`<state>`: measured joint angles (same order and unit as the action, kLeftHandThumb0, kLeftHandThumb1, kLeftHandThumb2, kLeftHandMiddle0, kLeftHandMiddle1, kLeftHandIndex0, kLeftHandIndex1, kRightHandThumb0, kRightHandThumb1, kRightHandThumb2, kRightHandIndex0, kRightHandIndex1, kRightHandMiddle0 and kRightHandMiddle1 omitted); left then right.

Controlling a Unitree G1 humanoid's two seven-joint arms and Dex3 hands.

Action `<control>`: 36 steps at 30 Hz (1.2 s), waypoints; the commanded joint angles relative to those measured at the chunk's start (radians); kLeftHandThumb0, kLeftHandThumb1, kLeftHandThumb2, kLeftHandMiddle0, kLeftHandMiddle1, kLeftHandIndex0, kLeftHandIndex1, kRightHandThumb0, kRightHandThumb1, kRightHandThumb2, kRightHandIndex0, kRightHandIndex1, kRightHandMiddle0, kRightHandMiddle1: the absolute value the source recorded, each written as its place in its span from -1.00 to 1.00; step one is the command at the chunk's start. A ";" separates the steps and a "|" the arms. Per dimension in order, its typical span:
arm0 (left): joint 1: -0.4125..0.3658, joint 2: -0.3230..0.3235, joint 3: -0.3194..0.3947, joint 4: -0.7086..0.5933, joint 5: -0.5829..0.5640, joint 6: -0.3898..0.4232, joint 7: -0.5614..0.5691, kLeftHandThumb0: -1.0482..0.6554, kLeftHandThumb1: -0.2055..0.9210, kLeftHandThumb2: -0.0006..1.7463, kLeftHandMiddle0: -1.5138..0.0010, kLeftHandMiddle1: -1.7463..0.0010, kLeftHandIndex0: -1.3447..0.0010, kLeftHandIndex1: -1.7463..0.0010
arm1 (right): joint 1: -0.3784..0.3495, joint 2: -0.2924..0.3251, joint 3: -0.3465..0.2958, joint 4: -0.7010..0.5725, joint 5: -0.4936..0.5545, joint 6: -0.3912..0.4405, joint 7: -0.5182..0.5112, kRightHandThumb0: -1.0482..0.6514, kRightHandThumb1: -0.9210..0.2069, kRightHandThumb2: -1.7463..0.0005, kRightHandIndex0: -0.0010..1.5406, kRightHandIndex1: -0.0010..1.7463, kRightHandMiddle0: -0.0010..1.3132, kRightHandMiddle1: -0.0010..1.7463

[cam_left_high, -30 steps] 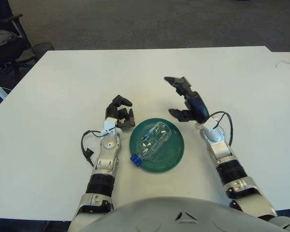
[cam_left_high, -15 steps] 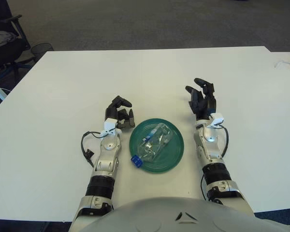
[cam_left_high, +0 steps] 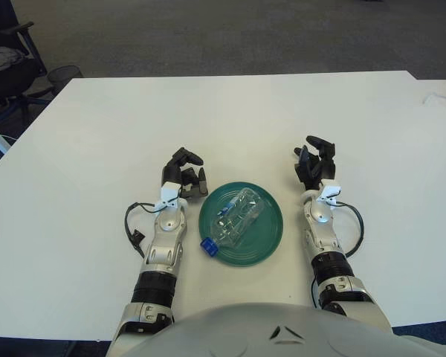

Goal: Put the bottle into the plate.

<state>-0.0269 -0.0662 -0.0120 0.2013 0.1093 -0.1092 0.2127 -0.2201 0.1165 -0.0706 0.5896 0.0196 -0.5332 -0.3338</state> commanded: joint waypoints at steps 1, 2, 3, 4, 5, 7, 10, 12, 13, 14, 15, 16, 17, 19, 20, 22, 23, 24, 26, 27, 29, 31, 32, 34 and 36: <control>0.029 0.006 -0.001 0.034 0.021 0.048 0.011 -0.38 -0.30 0.68 -0.64 -1.00 -0.05 -1.00 | -0.010 0.038 -0.012 0.062 -0.007 -0.014 -0.019 -0.40 -1.00 0.18 -0.50 0.15 -0.98 0.59; 0.030 0.006 -0.002 0.032 0.025 0.050 0.014 -0.38 -0.30 0.68 -0.64 -1.00 -0.06 -1.00 | -0.012 0.034 -0.014 0.076 -0.010 -0.019 -0.026 -0.40 -1.00 0.18 -0.50 0.14 -0.98 0.58; 0.031 0.006 -0.002 0.030 0.027 0.052 0.015 -0.38 -0.30 0.68 -0.64 -1.00 -0.06 -1.00 | -0.013 0.032 -0.016 0.087 -0.012 -0.024 -0.030 -0.40 -1.00 0.18 -0.49 0.14 -0.98 0.58; 0.032 0.005 -0.002 0.028 0.028 0.053 0.015 -0.38 -0.30 0.68 -0.65 -1.00 -0.06 -1.00 | -0.013 0.029 -0.017 0.096 -0.017 -0.027 -0.037 -0.40 -1.00 0.18 -0.49 0.14 -0.98 0.57; 0.033 0.004 -0.002 0.026 0.030 0.054 0.014 -0.38 -0.30 0.69 -0.65 -1.00 -0.06 -1.00 | -0.014 0.028 -0.017 0.103 -0.021 -0.030 -0.042 -0.41 -1.00 0.19 -0.47 0.15 -0.97 0.57; 0.035 0.004 -0.003 0.024 0.029 0.052 0.013 -0.38 -0.30 0.69 -0.65 -1.00 -0.06 -1.00 | -0.014 0.025 -0.018 0.117 -0.032 -0.034 -0.055 -0.40 -1.00 0.21 -0.46 0.18 -0.96 0.57; 0.036 0.004 -0.004 0.025 0.025 0.043 0.009 -0.38 -0.30 0.69 -0.65 -1.00 -0.06 -1.00 | -0.015 0.020 -0.019 0.132 -0.054 -0.033 -0.079 -0.35 -1.00 0.27 -0.44 0.33 -0.89 0.66; 0.035 0.004 -0.003 0.028 0.023 0.039 0.008 -0.38 -0.30 0.69 -0.65 -1.00 -0.06 -1.00 | -0.013 0.011 -0.014 0.137 -0.077 -0.023 -0.096 -0.18 -0.97 0.31 -0.50 0.56 -0.80 0.82; 0.034 0.004 -0.002 0.027 0.022 0.041 0.008 -0.38 -0.30 0.69 -0.65 -1.00 -0.06 -1.00 | -0.010 0.005 -0.010 0.138 -0.090 -0.017 -0.102 -0.04 -0.90 0.27 -0.59 0.71 -0.77 0.87; 0.033 0.005 -0.001 0.027 0.021 0.043 0.008 -0.38 -0.30 0.69 -0.65 -1.00 -0.06 -1.00 | -0.008 0.000 -0.008 0.138 -0.100 -0.013 -0.107 0.06 -0.81 0.19 -0.63 0.81 -0.73 0.91; 0.033 0.005 -0.001 0.027 0.021 0.044 0.008 -0.38 -0.30 0.69 -0.65 -1.00 -0.06 -1.00 | -0.007 -0.002 -0.007 0.138 -0.106 -0.011 -0.110 0.09 -0.78 0.16 -0.65 0.85 -0.72 0.93; 0.032 0.005 -0.002 0.026 0.021 0.045 0.008 -0.38 -0.31 0.69 -0.66 -1.00 -0.06 -1.00 | -0.003 -0.007 -0.004 0.139 -0.117 -0.009 -0.113 0.14 -0.73 0.12 -0.67 0.90 -0.70 0.95; 0.033 0.005 -0.002 0.026 0.023 0.044 0.009 -0.38 -0.31 0.69 -0.66 -1.00 -0.06 -1.00 | 0.007 -0.016 -0.001 0.138 -0.129 -0.002 -0.112 0.17 -0.64 0.06 -0.58 0.94 -0.67 0.90; 0.033 0.004 -0.003 0.025 0.025 0.043 0.011 -0.38 -0.31 0.69 -0.66 -1.00 -0.06 -1.00 | 0.022 -0.029 0.003 0.134 -0.145 0.010 -0.108 0.19 -0.46 -0.06 -0.47 0.97 -0.58 0.85; 0.033 0.004 -0.003 0.025 0.026 0.043 0.013 -0.38 -0.31 0.69 -0.66 -1.00 -0.06 -1.00 | 0.027 -0.032 0.004 0.131 -0.148 0.015 -0.107 0.20 -0.36 -0.14 -0.41 0.98 -0.53 0.85; 0.033 0.003 -0.004 0.026 0.028 0.043 0.015 -0.38 -0.31 0.69 -0.66 -1.00 -0.07 -1.00 | 0.036 -0.036 0.004 0.120 -0.147 0.030 -0.097 0.21 -0.27 -0.21 -0.36 0.99 -0.50 0.84; 0.032 0.004 -0.003 0.027 0.028 0.044 0.016 -0.38 -0.31 0.69 -0.66 -1.00 -0.07 -1.00 | 0.040 -0.036 0.004 0.114 -0.145 0.039 -0.092 0.22 -0.20 -0.27 -0.33 0.99 -0.48 0.87; 0.031 0.005 -0.002 0.029 0.027 0.045 0.015 -0.38 -0.31 0.70 -0.66 -1.00 -0.07 -1.00 | 0.045 -0.037 0.004 0.106 -0.143 0.053 -0.085 0.22 -0.09 -0.37 -0.28 0.99 -0.45 0.91; 0.031 0.006 -0.001 0.031 0.026 0.046 0.014 -0.39 -0.33 0.71 -0.66 -1.00 -0.08 -1.00 | 0.055 -0.038 0.005 0.091 -0.141 0.075 -0.073 0.22 0.11 -0.52 -0.17 0.94 -0.34 0.96; 0.031 0.006 -0.001 0.032 0.026 0.047 0.014 -0.39 -0.33 0.71 -0.66 -1.00 -0.08 -1.00 | 0.061 -0.042 0.009 0.078 -0.150 0.097 -0.070 0.23 0.14 -0.54 -0.15 0.93 -0.33 0.97; 0.030 0.006 -0.002 0.032 0.025 0.048 0.013 -0.39 -0.34 0.71 -0.66 -1.00 -0.09 -1.00 | 0.069 -0.049 0.016 0.058 -0.165 0.132 -0.067 0.23 0.26 -0.62 -0.07 0.90 -0.26 0.99; 0.030 0.005 -0.002 0.032 0.024 0.045 0.012 -0.39 -0.34 0.72 -0.66 -1.00 -0.09 -1.00 | 0.076 -0.055 0.023 0.040 -0.176 0.162 -0.060 0.23 0.34 -0.67 -0.03 0.89 -0.22 0.99; 0.030 0.005 -0.001 0.033 0.023 0.043 0.011 -0.39 -0.34 0.72 -0.66 -1.00 -0.09 -1.00 | 0.078 -0.058 0.026 0.032 -0.179 0.174 -0.055 0.23 0.38 -0.70 0.00 0.88 -0.19 1.00; 0.030 0.005 -0.001 0.033 0.021 0.041 0.010 -0.39 -0.34 0.72 -0.66 -1.00 -0.09 -1.00 | 0.084 -0.062 0.030 0.018 -0.182 0.191 -0.044 0.23 0.43 -0.73 0.03 0.88 -0.17 1.00; 0.030 0.005 -0.001 0.032 0.018 0.041 0.006 -0.39 -0.34 0.72 -0.66 -1.00 -0.09 -1.00 | 0.091 -0.072 0.037 0.004 -0.181 0.203 -0.016 0.23 0.47 -0.77 0.05 0.88 -0.14 1.00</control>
<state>-0.0270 -0.0672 -0.0179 0.1996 0.1266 -0.1026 0.2241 -0.1901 0.0623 -0.0357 0.5733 -0.1624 -0.4002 -0.3774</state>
